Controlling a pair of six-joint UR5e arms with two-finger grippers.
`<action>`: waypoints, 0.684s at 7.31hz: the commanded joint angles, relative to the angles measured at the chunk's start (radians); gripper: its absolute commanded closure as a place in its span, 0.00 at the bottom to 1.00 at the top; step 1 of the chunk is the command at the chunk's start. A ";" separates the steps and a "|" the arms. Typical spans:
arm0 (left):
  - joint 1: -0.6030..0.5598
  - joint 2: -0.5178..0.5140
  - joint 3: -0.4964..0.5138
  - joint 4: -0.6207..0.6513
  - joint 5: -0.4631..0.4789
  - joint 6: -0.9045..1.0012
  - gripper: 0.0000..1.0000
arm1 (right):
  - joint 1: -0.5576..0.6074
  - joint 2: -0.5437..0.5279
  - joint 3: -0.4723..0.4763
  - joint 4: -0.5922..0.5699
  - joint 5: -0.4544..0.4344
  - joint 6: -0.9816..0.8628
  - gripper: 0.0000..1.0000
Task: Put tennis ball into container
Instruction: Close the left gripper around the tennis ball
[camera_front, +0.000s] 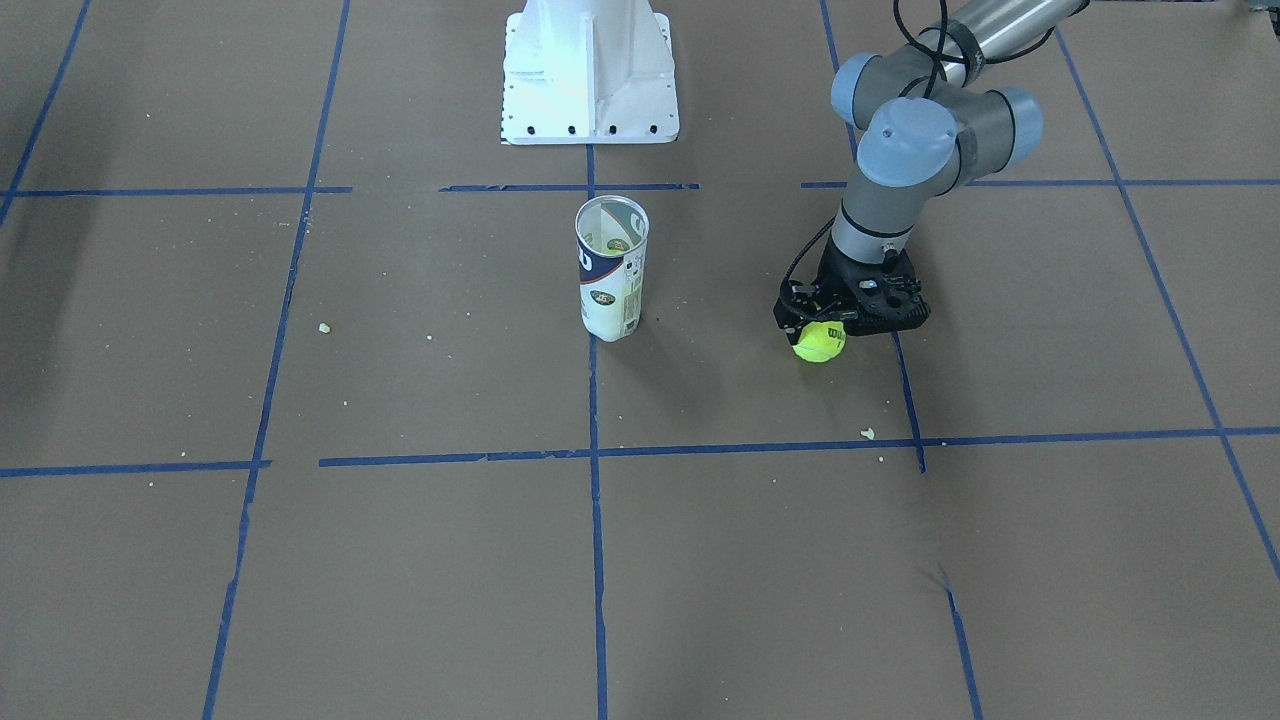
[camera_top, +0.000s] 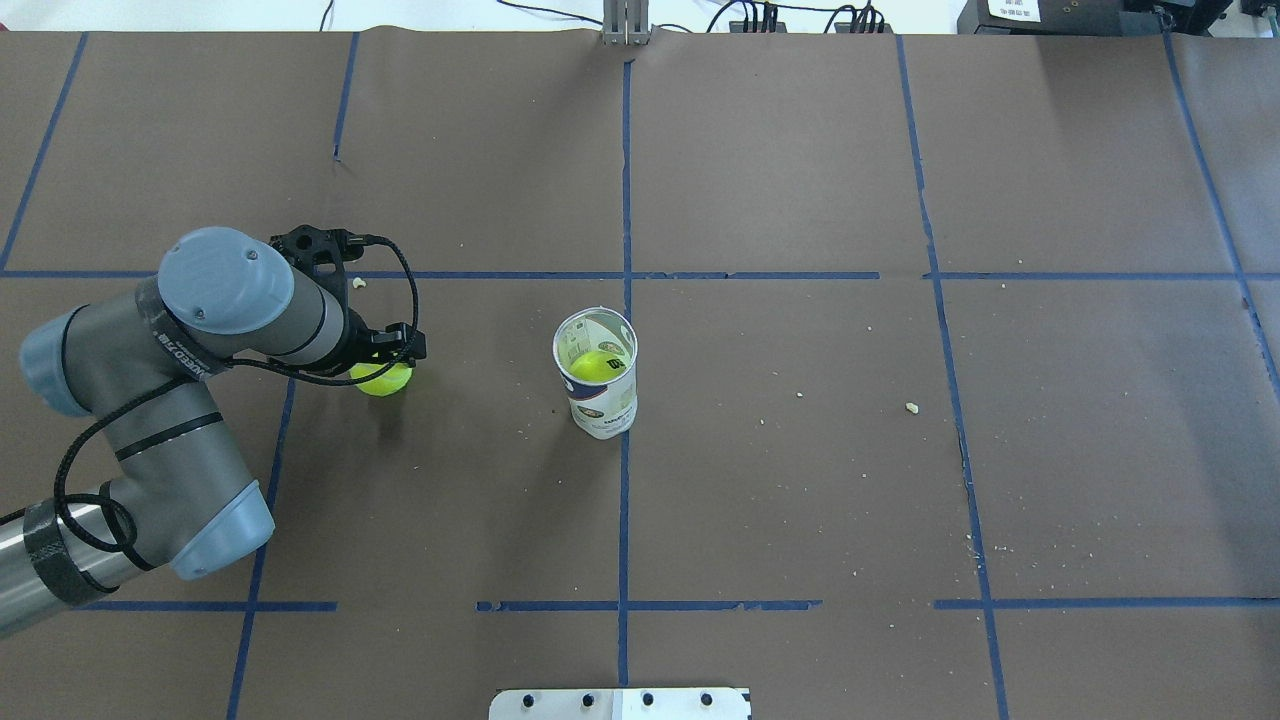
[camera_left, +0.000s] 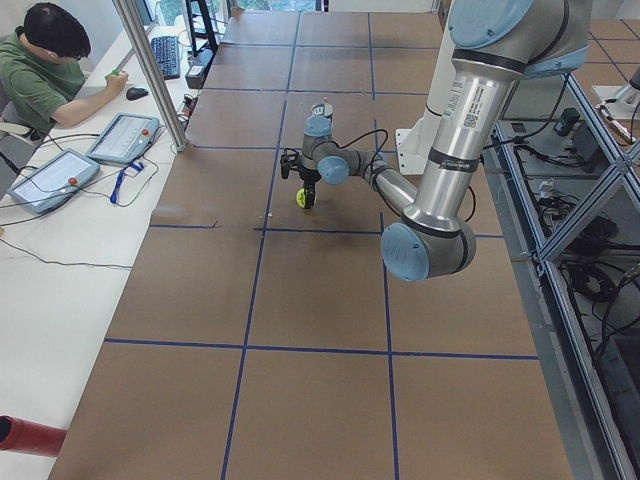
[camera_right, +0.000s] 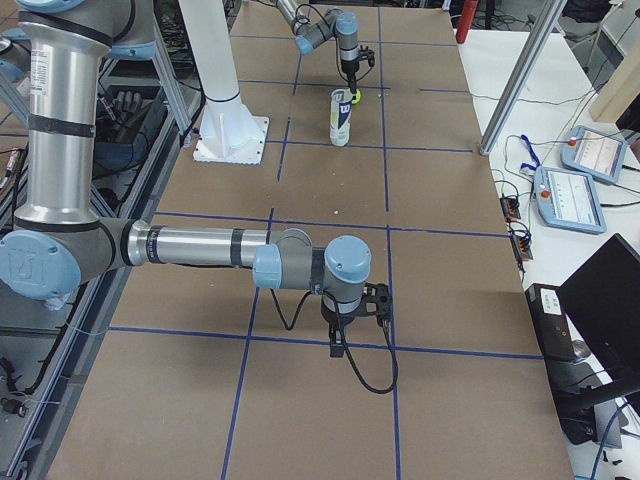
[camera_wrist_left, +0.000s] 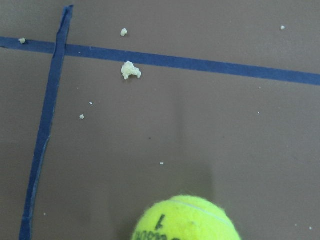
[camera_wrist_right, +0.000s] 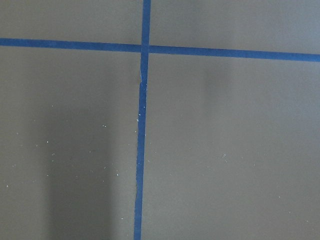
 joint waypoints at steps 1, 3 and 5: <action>0.000 -0.012 0.006 -0.001 -0.001 -0.003 0.00 | 0.000 0.001 0.000 0.000 0.000 0.000 0.00; 0.001 -0.020 0.008 -0.006 -0.001 -0.008 0.00 | 0.000 0.001 0.000 0.000 0.000 0.000 0.00; 0.002 -0.020 0.032 -0.042 -0.001 -0.008 0.00 | 0.000 -0.001 0.000 0.000 0.000 0.000 0.00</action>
